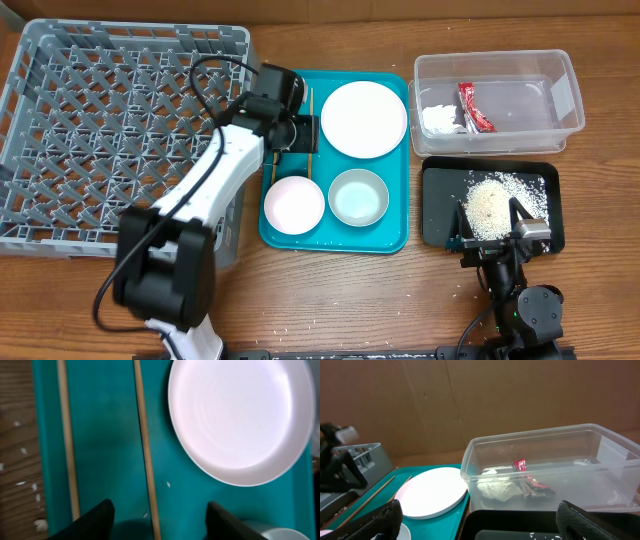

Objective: Sort waste into correct bins and load items into the dishwasher
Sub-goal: 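Grasp the wooden chopsticks and lift them toward the dish rack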

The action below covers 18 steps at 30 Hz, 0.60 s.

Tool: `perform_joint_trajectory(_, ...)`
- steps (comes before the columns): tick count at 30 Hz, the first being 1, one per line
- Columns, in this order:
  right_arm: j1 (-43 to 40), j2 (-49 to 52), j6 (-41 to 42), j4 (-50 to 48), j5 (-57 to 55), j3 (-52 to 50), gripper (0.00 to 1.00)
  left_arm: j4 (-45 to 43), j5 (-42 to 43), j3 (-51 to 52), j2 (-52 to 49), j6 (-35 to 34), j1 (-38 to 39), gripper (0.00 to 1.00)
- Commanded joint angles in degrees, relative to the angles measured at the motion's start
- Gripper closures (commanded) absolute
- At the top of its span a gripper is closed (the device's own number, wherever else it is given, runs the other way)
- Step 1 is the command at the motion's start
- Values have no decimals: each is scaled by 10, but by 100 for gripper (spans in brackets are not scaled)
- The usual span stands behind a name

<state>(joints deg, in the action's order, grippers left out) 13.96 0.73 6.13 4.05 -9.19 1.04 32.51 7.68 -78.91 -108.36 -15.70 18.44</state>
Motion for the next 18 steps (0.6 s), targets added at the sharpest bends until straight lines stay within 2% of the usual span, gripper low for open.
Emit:
perform_joint_trajectory(1, 1, -5, -2, -3, 2, -6, 0, -17, -9, 1, -47, -13, 15, 46)
perform_joint_trajectory(5, 1, -5, -2, -3, 2, -6, 0, -37, -14, 0, -90, -13, 27, 55)
perform_joint_trajectory(7, 1, -5, -2, -3, 2, -6, 0, -41, -24, 0, -106, -13, 33, 64)
perform_joint_trajectory(11, 1, -5, -2, -3, 2, -6, 0, -34, -54, 0, -114, -13, 33, 96)
perform_joint_trajectory(14, 1, -5, -2, -3, 2, -6, 0, -16, -53, -20, -111, -12, 27, 96)
perform_joint_trajectory(18, 1, -5, -2, -3, 2, -6, 0, 58, -36, -95, -97, -12, 16, 96)
